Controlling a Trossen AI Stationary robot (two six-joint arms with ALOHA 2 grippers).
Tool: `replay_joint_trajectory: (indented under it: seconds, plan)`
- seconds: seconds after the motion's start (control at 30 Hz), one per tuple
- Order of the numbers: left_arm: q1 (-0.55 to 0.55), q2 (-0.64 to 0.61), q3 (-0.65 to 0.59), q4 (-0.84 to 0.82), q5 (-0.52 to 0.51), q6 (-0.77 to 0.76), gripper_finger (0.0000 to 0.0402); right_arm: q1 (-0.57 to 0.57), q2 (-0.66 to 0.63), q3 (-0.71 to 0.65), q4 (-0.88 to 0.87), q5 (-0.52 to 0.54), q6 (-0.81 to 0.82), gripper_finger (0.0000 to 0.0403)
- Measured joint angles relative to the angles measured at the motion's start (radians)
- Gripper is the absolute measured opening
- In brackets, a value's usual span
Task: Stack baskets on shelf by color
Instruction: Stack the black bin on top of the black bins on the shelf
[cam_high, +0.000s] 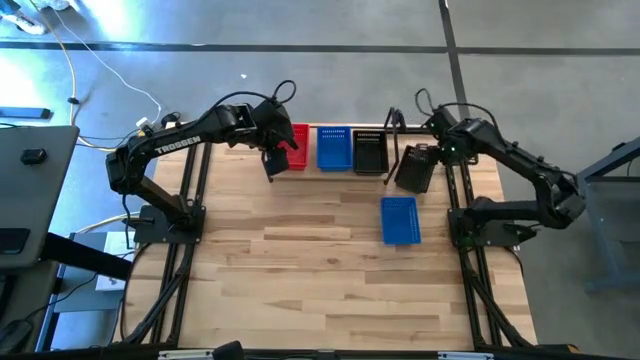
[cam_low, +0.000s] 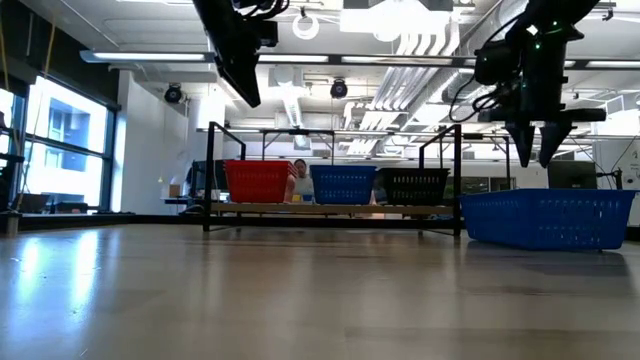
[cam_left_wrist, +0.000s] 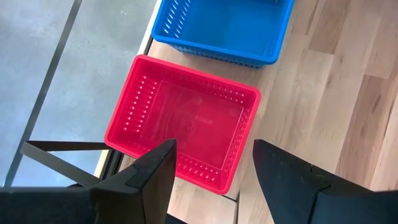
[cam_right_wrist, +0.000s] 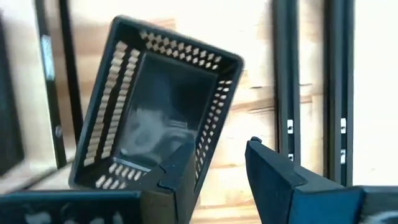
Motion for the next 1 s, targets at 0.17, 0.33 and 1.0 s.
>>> replay_joint_trajectory:
  seconds: [0.17,0.33,1.0]
  plan:
    - [0.000,0.000,0.000,0.000,0.000,0.001,0.0202,-0.056,0.000,-0.022,0.013,-0.046,0.079,0.0126]
    - [0.000,0.000,0.000,0.000,0.000,0.001,0.0202,-0.069,0.000,-0.092,0.053,-0.086,0.160,0.0126]
    - [0.000,0.000,0.000,0.008,0.007,0.035,0.0202,-0.064,0.000,-0.302,0.328,-0.105,0.283,0.0023]
